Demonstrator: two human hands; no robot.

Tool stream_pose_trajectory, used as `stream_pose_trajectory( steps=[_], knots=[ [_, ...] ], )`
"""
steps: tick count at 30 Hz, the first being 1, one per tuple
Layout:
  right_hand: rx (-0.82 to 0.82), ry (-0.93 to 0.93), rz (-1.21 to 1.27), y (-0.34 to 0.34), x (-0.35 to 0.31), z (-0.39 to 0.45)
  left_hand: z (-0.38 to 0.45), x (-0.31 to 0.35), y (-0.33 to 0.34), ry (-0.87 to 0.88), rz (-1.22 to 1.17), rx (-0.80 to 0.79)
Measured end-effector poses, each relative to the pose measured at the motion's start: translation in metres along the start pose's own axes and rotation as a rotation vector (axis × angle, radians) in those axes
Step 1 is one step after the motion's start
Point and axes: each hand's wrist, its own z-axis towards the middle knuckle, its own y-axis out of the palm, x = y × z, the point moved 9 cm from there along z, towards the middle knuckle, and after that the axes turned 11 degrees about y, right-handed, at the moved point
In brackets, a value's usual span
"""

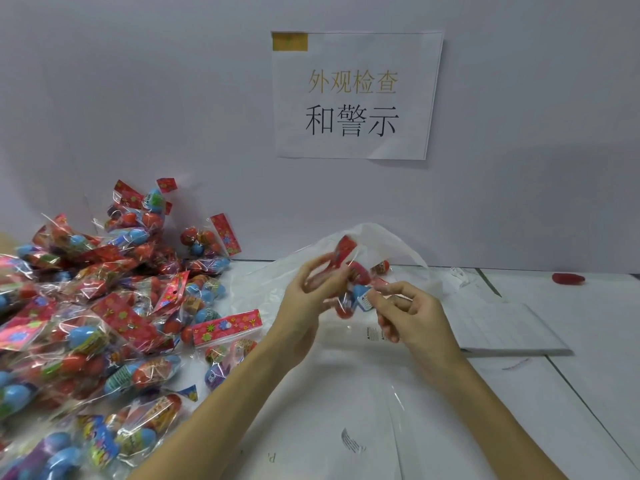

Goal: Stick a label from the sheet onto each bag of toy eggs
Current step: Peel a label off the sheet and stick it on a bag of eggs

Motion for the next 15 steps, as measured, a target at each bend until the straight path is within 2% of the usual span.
stream_pose_trajectory(
  steps=[5,11,13,15],
  knots=[
    [-0.037,-0.053,-0.097,0.001,-0.004,0.000,0.005,0.006,-0.028,-0.005,0.140,0.119],
    [-0.114,0.065,0.085,0.011,0.002,-0.002,0.002,0.005,-0.034,-0.006,0.149,0.201],
    [-0.100,0.087,0.154,0.009,0.005,-0.002,0.003,0.002,-0.028,-0.039,0.082,0.158],
    [-0.114,0.132,0.195,0.009,0.009,-0.001,0.002,-0.004,-0.015,-0.094,0.042,0.047]
  ],
)
